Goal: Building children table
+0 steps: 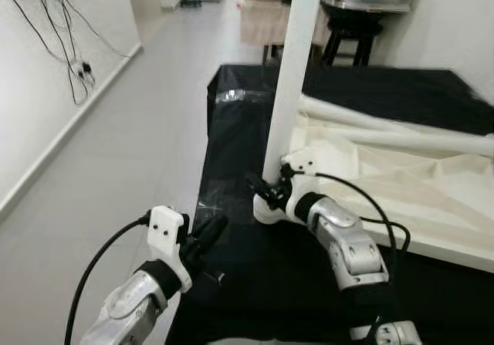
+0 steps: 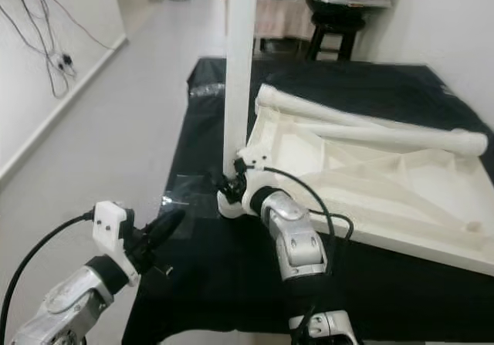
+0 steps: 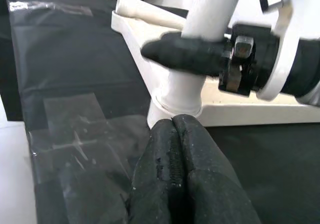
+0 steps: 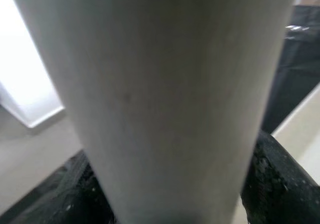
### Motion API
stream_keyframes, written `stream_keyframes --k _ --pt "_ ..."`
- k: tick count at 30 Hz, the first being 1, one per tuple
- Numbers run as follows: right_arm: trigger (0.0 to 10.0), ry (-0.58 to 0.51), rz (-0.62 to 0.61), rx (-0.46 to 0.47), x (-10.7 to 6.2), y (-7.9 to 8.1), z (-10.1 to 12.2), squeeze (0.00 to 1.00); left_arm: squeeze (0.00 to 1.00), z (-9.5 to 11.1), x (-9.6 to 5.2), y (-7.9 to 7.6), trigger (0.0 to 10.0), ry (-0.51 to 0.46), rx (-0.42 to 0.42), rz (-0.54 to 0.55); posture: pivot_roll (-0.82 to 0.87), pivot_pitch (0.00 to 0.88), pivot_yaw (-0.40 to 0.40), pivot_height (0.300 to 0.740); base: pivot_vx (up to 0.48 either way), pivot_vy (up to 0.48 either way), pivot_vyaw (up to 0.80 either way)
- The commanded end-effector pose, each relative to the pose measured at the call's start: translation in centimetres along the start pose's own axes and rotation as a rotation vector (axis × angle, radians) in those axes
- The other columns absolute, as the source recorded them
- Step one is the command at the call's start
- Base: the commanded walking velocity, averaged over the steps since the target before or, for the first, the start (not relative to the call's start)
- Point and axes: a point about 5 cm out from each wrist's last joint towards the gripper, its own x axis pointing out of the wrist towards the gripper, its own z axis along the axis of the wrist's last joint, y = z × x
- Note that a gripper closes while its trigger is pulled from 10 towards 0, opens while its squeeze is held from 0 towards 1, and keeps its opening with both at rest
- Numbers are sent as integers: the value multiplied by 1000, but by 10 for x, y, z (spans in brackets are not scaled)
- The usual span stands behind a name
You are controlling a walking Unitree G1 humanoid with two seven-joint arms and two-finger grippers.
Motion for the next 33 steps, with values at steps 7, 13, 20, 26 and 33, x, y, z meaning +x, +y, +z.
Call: stream_keyframes --k 7,13,20,26,33 --pt "10000 -153 406 -26 3 -4 60 0 0 -3 0 -1 10000 12 -17 -6 53 81 -43 740 0 0 0" --pt "10000 -52 644 -164 3 -6 52 0 0 -3 0 -1 10000 10 -16 -4 68 80 -49 740 0 0 0" --pt "0 -39 530 -155 28 -22 56 0 0 -3 0 -3 10000 8 -13 1 81 85 -59 740 0 0 0" --pt "0 -21 560 -122 22 -31 51 0 0 -2 0 -5 10000 6 -14 2 78 93 -61 740 0 0 0" --pt "0 35 509 -183 -2 -40 23 0 0 -2 0 -6 10000 3 -18 0 69 99 -71 740 0 0 0"
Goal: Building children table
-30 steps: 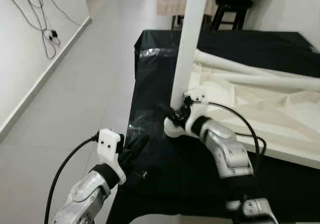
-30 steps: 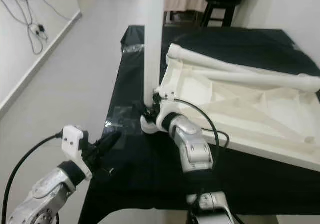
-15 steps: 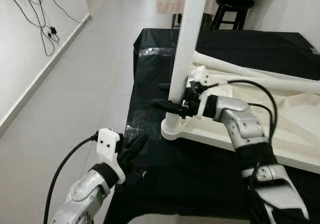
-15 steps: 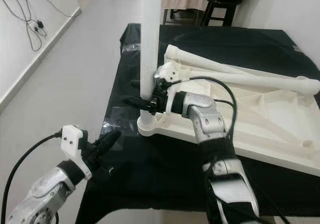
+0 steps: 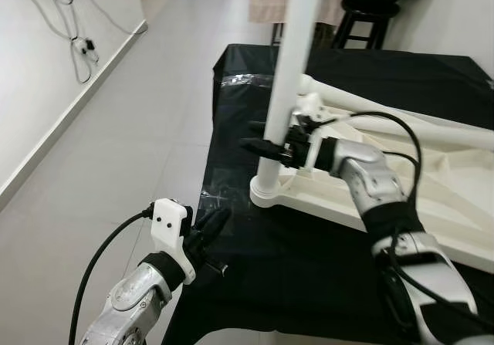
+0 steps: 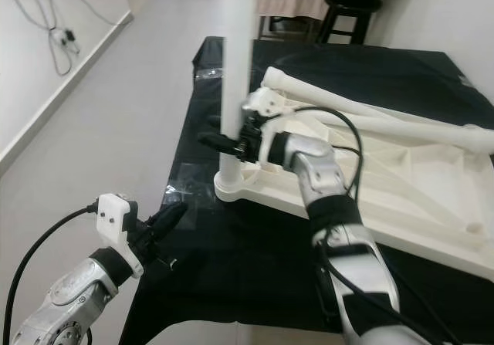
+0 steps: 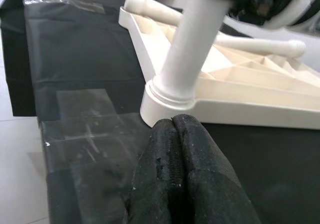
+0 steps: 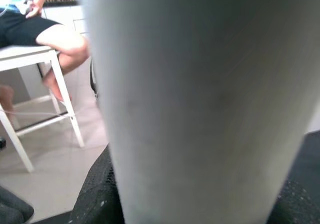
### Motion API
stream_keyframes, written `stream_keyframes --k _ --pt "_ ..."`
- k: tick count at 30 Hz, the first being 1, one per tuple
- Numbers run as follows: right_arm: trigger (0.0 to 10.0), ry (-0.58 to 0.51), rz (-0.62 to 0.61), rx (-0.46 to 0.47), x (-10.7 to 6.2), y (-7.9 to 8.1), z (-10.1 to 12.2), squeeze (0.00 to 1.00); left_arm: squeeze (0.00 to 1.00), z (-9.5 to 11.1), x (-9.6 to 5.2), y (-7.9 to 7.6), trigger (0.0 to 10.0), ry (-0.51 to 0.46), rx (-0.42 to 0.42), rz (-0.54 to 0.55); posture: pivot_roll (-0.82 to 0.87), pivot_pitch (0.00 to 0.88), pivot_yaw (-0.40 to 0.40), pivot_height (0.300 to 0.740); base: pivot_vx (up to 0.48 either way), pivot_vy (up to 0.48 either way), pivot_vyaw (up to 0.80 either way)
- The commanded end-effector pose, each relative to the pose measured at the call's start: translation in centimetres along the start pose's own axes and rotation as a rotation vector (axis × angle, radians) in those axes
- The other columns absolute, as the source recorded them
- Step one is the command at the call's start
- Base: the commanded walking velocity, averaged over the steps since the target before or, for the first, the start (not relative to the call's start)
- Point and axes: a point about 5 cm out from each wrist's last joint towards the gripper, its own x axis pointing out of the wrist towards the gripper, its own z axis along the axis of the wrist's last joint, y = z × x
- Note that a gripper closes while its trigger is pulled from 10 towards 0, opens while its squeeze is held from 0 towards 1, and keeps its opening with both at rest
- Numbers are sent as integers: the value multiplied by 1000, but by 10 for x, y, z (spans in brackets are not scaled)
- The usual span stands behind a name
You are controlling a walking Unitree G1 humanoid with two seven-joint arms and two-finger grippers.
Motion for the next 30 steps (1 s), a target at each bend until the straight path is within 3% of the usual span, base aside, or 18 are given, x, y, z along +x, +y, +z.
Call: stream_keyframes --k 1,2,3,4,5,6,8,13,14,17,18,21,22,23,24,25,28,30 --pt "0 103 -8 30 -9 7 -27 0 0 0 -2 -2 10000 6 -2 0 69 99 -71 740 0 0 0" --pt "0 174 -390 73 -9 4 -45 0 0 0 -2 -1 10000 6 -1 2 64 103 -80 740 0 0 0" --pt "0 237 -686 93 -15 1 -59 0 0 0 -3 -1 10000 6 0 3 58 104 -79 740 0 0 0" --pt "0 237 -686 93 -15 1 -59 0 0 0 -3 -1 10000 6 0 3 58 104 -79 740 0 0 0" --pt "0 291 -729 232 -11 40 -82 0 0 1 -3 0 10000 4 2 3 52 120 -64 740 0 0 0" --pt "0 303 -715 161 -7 61 -77 0 0 2 -3 2 10000 6 5 3 45 126 -46 740 0 0 0" --pt "0 251 -650 182 -2 69 -69 0 0 1 -4 3 10000 10 10 3 16 104 -36 740 0 0 0" --pt "0 277 -611 95 3 42 -64 0 0 0 -1 4 10000 16 1 -8 54 99 -62 740 0 0 0" --pt "10000 290 -578 85 8 40 -64 0 0 0 -2 3 10000 14 6 0 54 98 -57 740 0 0 0" --pt "10000 291 -553 86 12 41 -64 0 0 0 -2 3 10000 12 11 6 58 97 -57 740 0 0 0" --pt "10000 259 -535 77 17 42 -56 816 0 0 -3 3 10000 10 14 14 64 95 -57 740 0 0 0" --pt "10000 228 -516 79 21 44 -50 816 0 -1 -3 3 10000 9 15 18 64 90 -56 740 0 0 0" --pt "10000 172 -467 99 27 37 -35 1000 0 -1 -2 3 10000 14 8 14 64 82 -53 740 0 0 0" --pt "10000 172 -467 99 27 37 -35 1000 0 -1 -2 3 10000 14 8 14 64 82 -53 740 0 0 0" --pt "10000 107 -414 129 32 34 -20 12 0 -2 -1 3 10000 17 3 10 64 81 -53 740 0 0 0" --pt "10000 107 -414 129 32 34 -20 12 0 -2 -1 3 10000 17 3 10 64 81 -53 740 0 0 0" --pt "10000 -58 -185 159 36 27 18 0 0 -3 0 2 10000 22 -2 3 72 73 -54 740 0 0 0" --pt "10000 -58 -185 159 36 27 18 0 0 -3 0 2 10000 22 -2 3 72 73 -54 740 0 0 0"
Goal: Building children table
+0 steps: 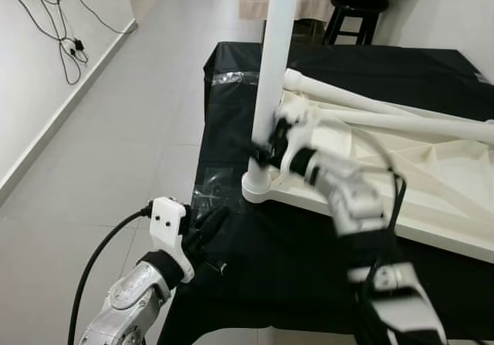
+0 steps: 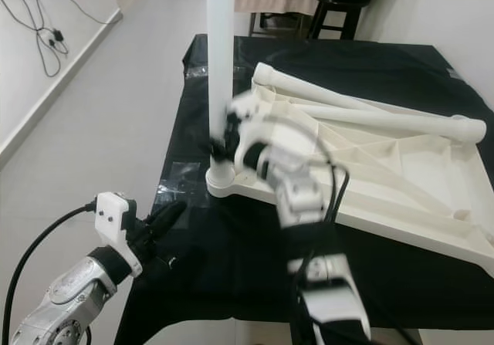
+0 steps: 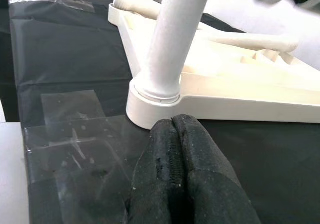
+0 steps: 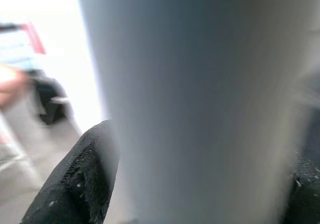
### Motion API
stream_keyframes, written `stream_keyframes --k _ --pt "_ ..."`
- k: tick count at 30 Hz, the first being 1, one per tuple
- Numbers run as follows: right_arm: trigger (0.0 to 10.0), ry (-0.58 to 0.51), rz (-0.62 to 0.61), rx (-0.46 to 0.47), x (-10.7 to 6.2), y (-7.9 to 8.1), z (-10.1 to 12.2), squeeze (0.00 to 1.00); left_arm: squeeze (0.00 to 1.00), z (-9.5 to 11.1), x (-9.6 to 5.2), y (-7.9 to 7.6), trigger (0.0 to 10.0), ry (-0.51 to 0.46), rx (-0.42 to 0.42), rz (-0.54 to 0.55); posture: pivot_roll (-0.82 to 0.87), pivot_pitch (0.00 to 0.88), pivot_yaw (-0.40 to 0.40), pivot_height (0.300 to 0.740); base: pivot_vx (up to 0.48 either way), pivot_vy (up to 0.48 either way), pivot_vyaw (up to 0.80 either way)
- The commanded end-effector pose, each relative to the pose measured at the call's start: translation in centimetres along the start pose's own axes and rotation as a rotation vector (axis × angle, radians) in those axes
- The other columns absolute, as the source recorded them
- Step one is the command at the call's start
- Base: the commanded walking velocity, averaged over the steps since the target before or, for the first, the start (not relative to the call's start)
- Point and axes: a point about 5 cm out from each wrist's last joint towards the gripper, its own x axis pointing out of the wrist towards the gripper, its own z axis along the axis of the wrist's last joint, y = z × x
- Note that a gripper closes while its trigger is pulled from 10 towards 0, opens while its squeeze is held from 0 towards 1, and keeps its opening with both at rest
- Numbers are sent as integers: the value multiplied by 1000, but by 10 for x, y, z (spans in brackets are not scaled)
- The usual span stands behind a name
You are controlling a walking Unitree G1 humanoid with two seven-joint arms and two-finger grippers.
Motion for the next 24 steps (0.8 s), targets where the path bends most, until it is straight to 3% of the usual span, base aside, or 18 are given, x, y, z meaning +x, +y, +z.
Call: stream_keyframes --k 1,2,5,6,11,15,17,23,24 --pt "10000 12 113 48 1 2 -3 0 0 -4 -1 -1 10000 19 -15 -4 73 71 -55 740 0 0 0" --pt "10000 12 113 48 1 2 -3 0 0 -4 -1 -1 10000 19 -15 -4 73 71 -55 740 0 0 0" --pt "10000 26 277 3 3 1 2 0 0 -5 -1 -2 10000 19 -15 -3 79 68 -58 740 0 0 0" --pt "0 40 329 3 4 -2 0 0 0 -5 -1 -3 10000 18 -14 -2 81 66 -59 740 0 0 0" --pt "0 79 372 3 3 -10 -7 0 0 -5 -1 -4 10000 17 -14 -1 84 67 -60 740 0 0 0" --pt "0 82 298 42 -3 -26 -10 0 0 -5 -1 -5 10000 15 -15 -1 65 82 -65 740 0 0 0" --pt "0 82 298 42 -3 -26 -10 0 0 -5 -1 -5 10000 15 -15 -1 65 82 -65 740 0 0 0" --pt "0 157 137 -14 -27 -36 -31 0 0 -3 -2 -5 10000 11 -17 -1 46 106 -68 740 0 0 0" --pt "0 177 -34 4 -30 -36 -42 0 0 -3 -3 -4 10000 11 -15 0 50 108 -66 740 0 0 0"
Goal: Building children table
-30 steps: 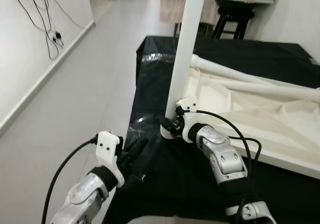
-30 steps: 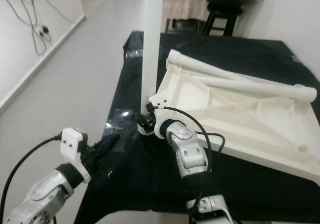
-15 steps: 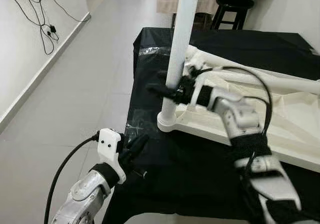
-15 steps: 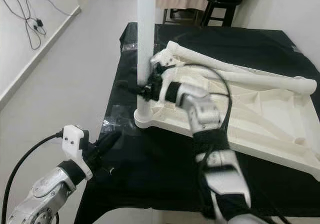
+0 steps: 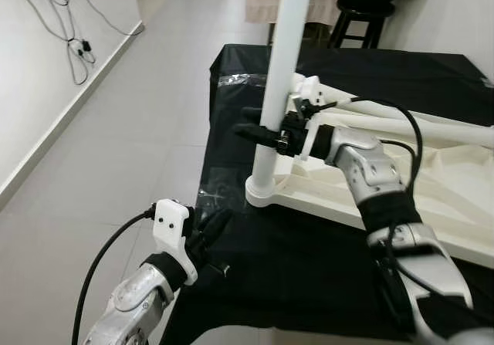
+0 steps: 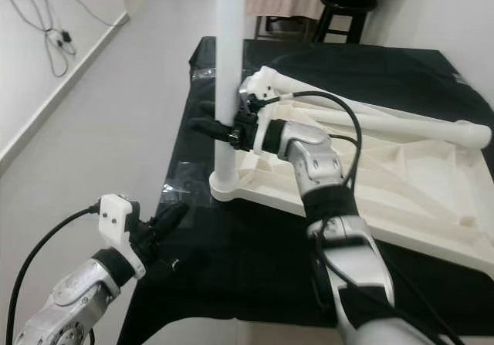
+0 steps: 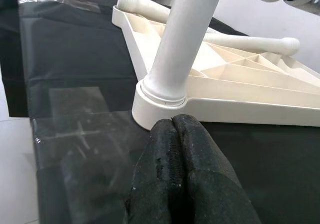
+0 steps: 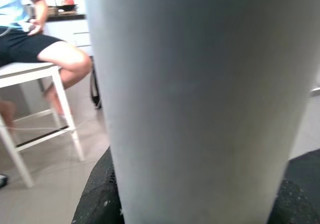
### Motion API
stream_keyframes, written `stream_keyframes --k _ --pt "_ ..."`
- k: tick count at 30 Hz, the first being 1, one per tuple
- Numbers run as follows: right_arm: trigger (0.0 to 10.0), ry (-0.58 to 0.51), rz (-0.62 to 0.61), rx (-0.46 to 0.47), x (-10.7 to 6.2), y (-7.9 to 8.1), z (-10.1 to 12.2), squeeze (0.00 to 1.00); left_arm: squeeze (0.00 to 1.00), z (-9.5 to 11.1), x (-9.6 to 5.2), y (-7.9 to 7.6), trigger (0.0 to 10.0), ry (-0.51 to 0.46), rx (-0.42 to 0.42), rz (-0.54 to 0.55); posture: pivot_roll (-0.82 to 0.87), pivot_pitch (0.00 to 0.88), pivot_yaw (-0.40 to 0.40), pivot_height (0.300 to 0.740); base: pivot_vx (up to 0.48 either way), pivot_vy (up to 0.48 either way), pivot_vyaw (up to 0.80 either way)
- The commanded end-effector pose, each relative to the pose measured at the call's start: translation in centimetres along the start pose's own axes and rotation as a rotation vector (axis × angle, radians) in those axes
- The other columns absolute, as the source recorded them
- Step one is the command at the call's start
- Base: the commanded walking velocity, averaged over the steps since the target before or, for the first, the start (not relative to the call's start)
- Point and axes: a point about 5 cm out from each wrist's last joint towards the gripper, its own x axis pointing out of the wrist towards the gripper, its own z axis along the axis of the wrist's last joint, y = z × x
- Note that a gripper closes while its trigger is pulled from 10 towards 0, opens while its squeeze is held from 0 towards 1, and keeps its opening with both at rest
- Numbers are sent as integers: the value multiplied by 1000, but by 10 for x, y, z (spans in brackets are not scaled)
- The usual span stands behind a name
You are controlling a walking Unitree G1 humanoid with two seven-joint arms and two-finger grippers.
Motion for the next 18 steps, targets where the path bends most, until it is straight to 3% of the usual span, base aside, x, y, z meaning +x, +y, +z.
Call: stream_keyframes --k 1,2,3,4,5,6,7,8,10,15,16,18 --pt "0 138 -167 75 -11 -2 -35 0 0 0 -3 0 10000 6 1 4 50 108 -66 740 0 0 0" --pt "0 138 -167 75 -11 -2 -35 0 0 0 -3 0 10000 6 1 4 50 108 -66 740 0 0 0" --pt "0 154 -291 90 -14 -2 -43 0 0 0 -3 1 10000 6 2 5 50 108 -66 740 0 0 0" --pt "0 154 -291 90 -14 -2 -43 0 0 0 -3 1 10000 6 2 5 50 108 -66 740 0 0 0" --pt "0 213 -646 100 -23 3 -60 0 0 1 -4 2 10000 6 4 7 36 115 -54 740 0 0 0" --pt "0 301 -597 90 -12 39 -82 0 0 1 -4 5 10000 10 5 6 15 110 -35 740 0 0 0" --pt "0 301 -597 90 -12 39 -82 0 0 1 -4 5 10000 10 5 6 15 110 -35 740 0 0 0" --pt "0 304 -577 108 -6 58 -87 0 0 1 -4 6 10000 12 6 5 11 106 -32 740 0 0 0" --pt "0 283 -548 112 0 65 -85 0 0 1 -3 7 10000 13 4 2 31 103 -38 740 0 0 0" --pt "0 269 -487 99 19 55 -79 0 0 1 -2 8 10000 13 13 9 45 97 -45 740 0 0 0" --pt "10000 277 -465 82 23 55 -77 0 0 1 -2 8 10000 10 15 16 48 94 -44 740 0 0 0" --pt "10000 260 -426 91 27 57 -74 0 0 1 -2 8 10000 8 16 20 47 94 -44 740 0 0 0"
